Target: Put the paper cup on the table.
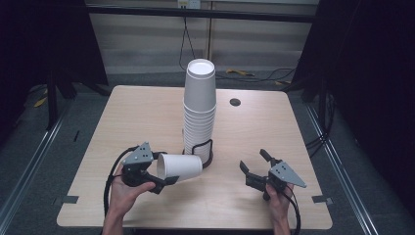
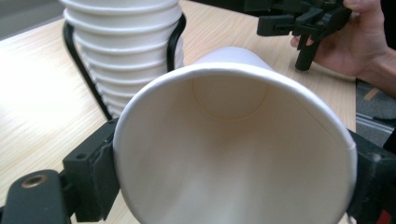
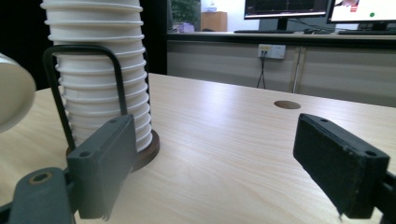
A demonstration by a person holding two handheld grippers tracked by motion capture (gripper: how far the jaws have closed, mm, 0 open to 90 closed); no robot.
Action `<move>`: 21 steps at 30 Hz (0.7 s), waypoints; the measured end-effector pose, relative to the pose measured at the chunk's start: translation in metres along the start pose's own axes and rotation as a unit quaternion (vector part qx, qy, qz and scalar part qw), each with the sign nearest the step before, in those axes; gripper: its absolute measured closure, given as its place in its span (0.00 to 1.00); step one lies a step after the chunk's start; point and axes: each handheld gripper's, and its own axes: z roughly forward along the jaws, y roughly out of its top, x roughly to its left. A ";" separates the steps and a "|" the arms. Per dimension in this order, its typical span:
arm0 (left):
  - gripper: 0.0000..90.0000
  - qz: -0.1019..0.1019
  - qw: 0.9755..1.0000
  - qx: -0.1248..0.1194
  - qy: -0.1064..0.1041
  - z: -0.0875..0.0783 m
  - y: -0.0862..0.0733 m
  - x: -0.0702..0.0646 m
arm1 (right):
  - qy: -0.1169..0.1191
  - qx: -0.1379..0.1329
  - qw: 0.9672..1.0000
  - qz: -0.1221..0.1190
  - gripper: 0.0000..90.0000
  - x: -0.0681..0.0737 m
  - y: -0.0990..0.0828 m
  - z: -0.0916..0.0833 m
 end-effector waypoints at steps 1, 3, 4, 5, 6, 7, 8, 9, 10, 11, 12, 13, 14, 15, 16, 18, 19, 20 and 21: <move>0.13 -0.001 1.000 0.002 0.005 -0.003 0.000 0.001 | -0.004 -0.002 1.000 0.001 0.15 0.000 -0.001 0.000; 0.13 -0.009 1.000 -0.001 0.002 -0.008 0.000 0.005 | -0.004 -0.008 1.000 0.004 0.15 -0.001 -0.003 -0.001; 0.13 -0.007 1.000 0.003 0.004 -0.009 0.000 0.007 | -0.005 -0.009 1.000 0.009 0.15 -0.002 -0.004 -0.001; 0.13 -0.007 1.000 0.012 0.011 -0.011 0.002 0.009 | -0.005 -0.010 1.000 0.009 0.15 -0.002 -0.005 -0.001; 0.13 -0.007 1.000 0.018 0.014 -0.012 0.003 0.010 | -0.005 -0.010 1.000 0.007 0.15 -0.002 -0.006 -0.001; 0.13 -0.007 1.000 0.023 0.015 -0.014 0.004 0.012 | -0.004 -0.008 1.000 0.009 0.15 -0.001 -0.008 -0.001; 0.13 -0.008 1.000 0.026 0.014 -0.015 0.004 0.013 | -0.003 -0.013 1.000 0.011 0.15 0.000 -0.008 -0.001; 0.13 -0.008 0.999 0.031 0.016 -0.017 0.004 0.015 | -0.001 -0.015 1.000 0.009 0.15 0.000 -0.009 -0.002; 0.13 -0.007 0.999 0.036 0.019 -0.018 0.005 0.016 | -0.001 -0.016 1.000 0.009 0.15 0.000 -0.009 -0.002; 0.13 -0.011 0.999 0.039 0.019 -0.020 0.004 0.017 | 0.001 -0.016 1.000 0.009 0.15 0.000 -0.009 -0.002; 0.13 -0.012 0.999 0.041 0.020 -0.021 0.004 0.019 | -0.002 -0.015 1.000 0.006 0.15 0.001 -0.009 -0.002; 0.13 -0.011 0.999 0.043 0.024 -0.024 0.003 0.020 | 0.001 -0.017 1.000 0.003 0.15 0.001 -0.009 -0.002; 0.13 -0.016 0.998 0.048 0.031 -0.025 0.003 0.022 | 0.002 -0.020 1.000 0.000 0.15 0.002 -0.009 -0.003; 0.13 -0.022 0.998 0.051 0.033 -0.026 0.002 0.024 | 0.000 -0.022 1.000 -0.003 0.15 0.002 -0.009 -0.003; 0.13 -0.025 0.998 0.052 0.033 -0.027 0.002 0.027 | 0.002 -0.025 1.000 -0.004 0.15 0.002 -0.010 -0.004; 0.13 -0.027 0.997 0.056 0.045 -0.031 0.003 0.031 | 0.005 -0.027 1.000 -0.005 0.15 0.002 -0.010 -0.004; 0.13 -0.028 0.996 0.060 0.051 -0.032 0.004 0.034 | 0.006 -0.026 1.000 -0.006 0.15 0.002 -0.010 -0.004; 0.13 -0.025 0.996 0.070 0.055 -0.034 0.006 0.036 | 0.006 -0.026 1.000 -0.008 0.15 0.003 -0.010 -0.004; 0.13 -0.027 0.995 0.075 0.057 -0.034 0.008 0.039 | 0.004 -0.024 1.000 -0.012 0.15 0.004 -0.010 -0.004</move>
